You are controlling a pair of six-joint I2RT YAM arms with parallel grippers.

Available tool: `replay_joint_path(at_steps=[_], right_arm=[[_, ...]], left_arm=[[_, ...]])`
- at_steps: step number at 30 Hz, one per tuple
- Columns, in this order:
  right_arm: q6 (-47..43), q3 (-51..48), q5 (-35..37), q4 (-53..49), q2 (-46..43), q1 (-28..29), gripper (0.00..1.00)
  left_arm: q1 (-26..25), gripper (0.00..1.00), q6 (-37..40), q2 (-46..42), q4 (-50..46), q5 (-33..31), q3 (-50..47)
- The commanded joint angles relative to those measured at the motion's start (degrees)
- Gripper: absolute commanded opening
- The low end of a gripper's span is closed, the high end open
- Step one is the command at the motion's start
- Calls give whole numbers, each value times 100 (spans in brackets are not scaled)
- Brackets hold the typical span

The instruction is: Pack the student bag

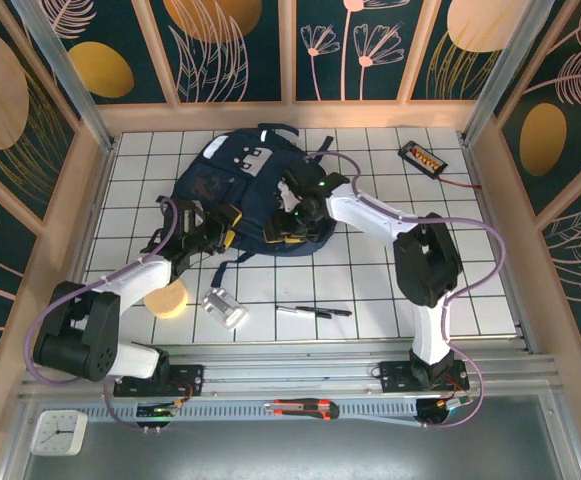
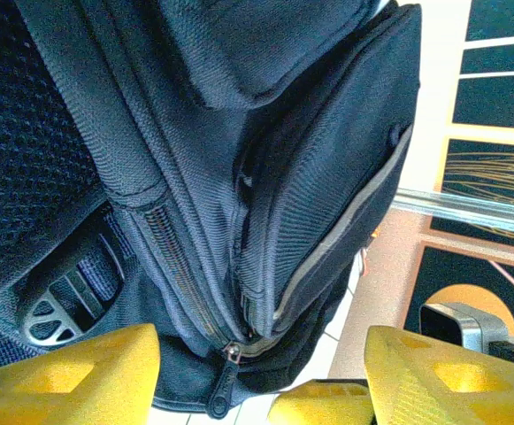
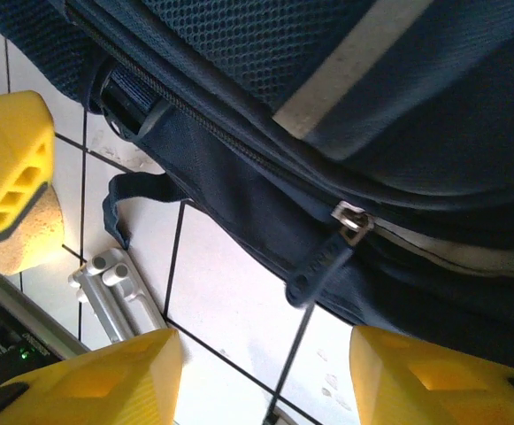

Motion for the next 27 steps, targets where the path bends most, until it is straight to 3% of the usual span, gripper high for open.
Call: replay_joint_path(at_steps=[1, 9, 16, 20, 27], right_arm=[[380, 166, 236, -300, 154, 66, 54], [665, -145, 254, -93, 50, 60, 54], [721, -319, 260, -8, -86, -99, 54], [736, -432, 177, 81, -132, -159, 54], [739, -452, 167, 91, -149, -186, 54]], left_arm=[[-42, 63, -254, 119, 471, -26, -44], [-37, 61, -395, 678, 889, -24, 20], [-50, 60, -13, 858, 208, -66, 335], [-59, 60, -68, 1170, 363, -149, 392], [-154, 50, 106, 1707, 212, -235, 1040]])
